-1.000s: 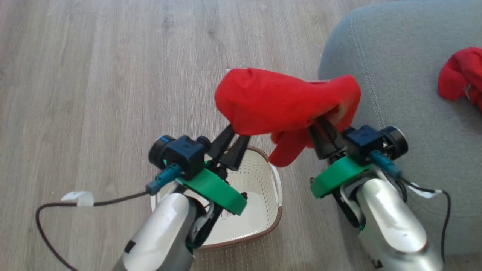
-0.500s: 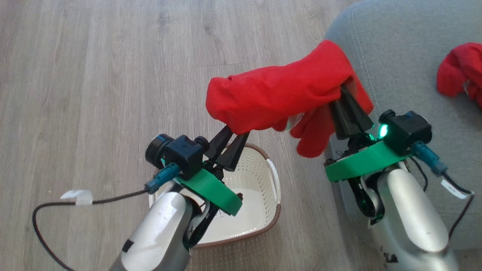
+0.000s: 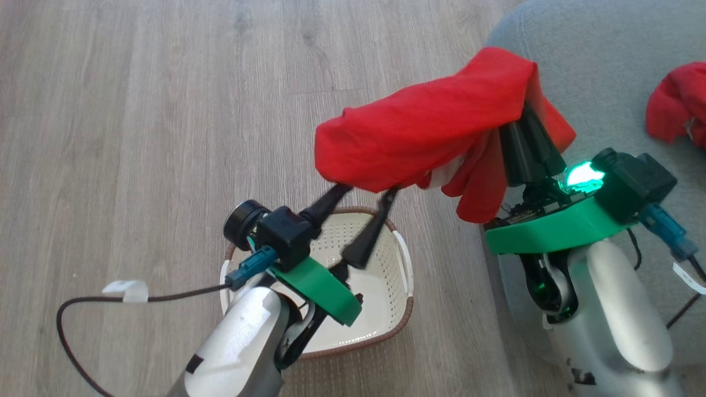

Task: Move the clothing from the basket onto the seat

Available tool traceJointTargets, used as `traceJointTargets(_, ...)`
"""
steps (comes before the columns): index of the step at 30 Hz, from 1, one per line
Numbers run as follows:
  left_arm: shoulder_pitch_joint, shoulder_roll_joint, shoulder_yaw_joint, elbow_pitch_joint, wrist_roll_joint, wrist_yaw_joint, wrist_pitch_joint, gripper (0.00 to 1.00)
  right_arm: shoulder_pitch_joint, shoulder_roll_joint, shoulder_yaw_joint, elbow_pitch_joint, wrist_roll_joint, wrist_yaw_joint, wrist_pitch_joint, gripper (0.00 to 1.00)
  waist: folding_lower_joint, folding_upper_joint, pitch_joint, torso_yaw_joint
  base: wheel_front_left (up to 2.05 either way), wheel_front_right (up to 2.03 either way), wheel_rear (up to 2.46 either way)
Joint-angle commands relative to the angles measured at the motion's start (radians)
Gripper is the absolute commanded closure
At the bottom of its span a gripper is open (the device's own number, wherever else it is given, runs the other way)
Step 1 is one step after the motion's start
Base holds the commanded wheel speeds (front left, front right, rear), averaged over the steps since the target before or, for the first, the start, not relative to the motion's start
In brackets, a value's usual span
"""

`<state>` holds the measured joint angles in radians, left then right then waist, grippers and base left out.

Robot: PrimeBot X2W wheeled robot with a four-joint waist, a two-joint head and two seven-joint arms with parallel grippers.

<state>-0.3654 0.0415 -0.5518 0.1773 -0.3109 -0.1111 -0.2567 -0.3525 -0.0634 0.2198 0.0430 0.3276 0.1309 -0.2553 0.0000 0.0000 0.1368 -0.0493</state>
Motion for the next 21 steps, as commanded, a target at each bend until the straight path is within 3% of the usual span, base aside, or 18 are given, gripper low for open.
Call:
traceJointTargets(1, -0.021, 0.009, 0.03, -0.028, 0.006, -0.002, -0.005, 0.06, -0.003, 0.013, 0.014, -0.045, 0.005, 0.0, -0.006, 1.0, 0.0, 0.0, 0.0, -0.001, 0.0, 0.0, 0.0)
traceJointTargets(2, -0.02, 0.009, 0.027, -0.021, 0.007, -0.003, -0.005, 0.0, -0.002, 0.013, 0.015, -0.048, 0.005, 0.0, -0.006, 1.0, 0.0, 0.0, 0.0, -0.002, 0.0, 0.0, 0.0)
traceJointTargets(21, 0.015, 0.009, 0.07, 0.022, 0.071, -0.01, -0.005, 0.0, 0.0, 0.013, -0.094, -0.123, -0.074, 0.0, -0.006, 1.0, 0.0, 0.0, -0.025, -0.003, 0.0, 0.0, 0.0)
